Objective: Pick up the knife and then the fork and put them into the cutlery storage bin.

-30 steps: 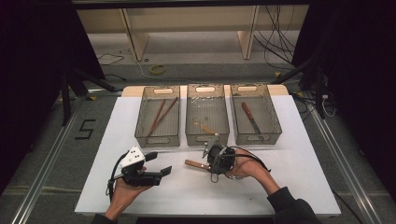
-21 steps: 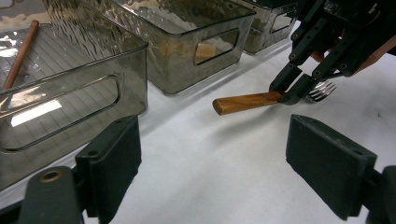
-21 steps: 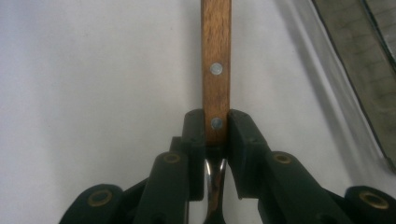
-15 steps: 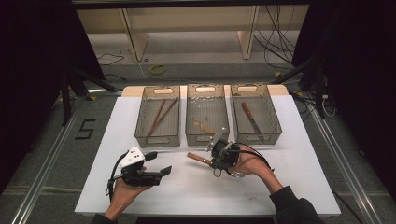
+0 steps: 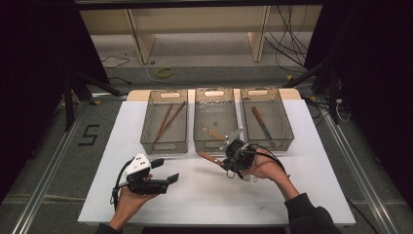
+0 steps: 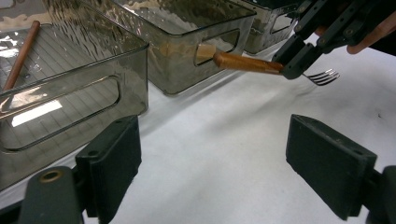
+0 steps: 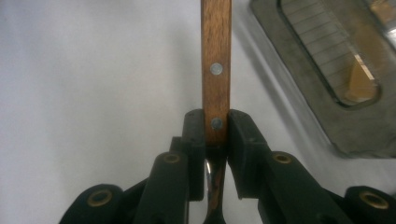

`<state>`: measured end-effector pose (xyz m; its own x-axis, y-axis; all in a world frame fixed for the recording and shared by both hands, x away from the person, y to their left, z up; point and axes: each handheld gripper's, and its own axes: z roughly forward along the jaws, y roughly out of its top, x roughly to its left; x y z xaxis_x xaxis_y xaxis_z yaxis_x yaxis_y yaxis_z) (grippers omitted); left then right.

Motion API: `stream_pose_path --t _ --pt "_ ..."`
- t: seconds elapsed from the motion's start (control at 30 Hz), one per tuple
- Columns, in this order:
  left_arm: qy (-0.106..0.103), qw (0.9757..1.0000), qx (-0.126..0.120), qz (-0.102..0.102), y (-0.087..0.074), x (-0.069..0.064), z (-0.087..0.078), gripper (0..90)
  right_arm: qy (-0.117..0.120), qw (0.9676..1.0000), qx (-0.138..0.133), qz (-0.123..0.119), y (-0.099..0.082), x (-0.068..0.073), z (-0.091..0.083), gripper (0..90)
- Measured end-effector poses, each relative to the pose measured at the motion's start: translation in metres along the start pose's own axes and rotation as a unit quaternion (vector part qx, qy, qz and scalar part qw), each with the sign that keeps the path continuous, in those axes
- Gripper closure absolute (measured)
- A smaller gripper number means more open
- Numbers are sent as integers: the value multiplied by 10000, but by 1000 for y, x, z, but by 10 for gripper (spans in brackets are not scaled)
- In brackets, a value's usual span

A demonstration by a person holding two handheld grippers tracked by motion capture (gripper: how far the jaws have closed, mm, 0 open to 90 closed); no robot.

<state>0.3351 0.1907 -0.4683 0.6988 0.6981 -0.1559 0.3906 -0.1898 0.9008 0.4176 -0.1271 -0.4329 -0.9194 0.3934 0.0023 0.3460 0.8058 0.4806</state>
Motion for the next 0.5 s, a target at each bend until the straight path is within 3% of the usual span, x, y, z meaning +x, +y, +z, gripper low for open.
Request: stream_pose_path --t 0.3,0.5 --pt "17 10000 -2 -13 0 0 0 175 -142 9996 -232 115 -1 -7 -18 781" --pt "26 10000 -6 -13 -1 0 1 175 -325 9976 -524 319 -1 -19 -41 781"
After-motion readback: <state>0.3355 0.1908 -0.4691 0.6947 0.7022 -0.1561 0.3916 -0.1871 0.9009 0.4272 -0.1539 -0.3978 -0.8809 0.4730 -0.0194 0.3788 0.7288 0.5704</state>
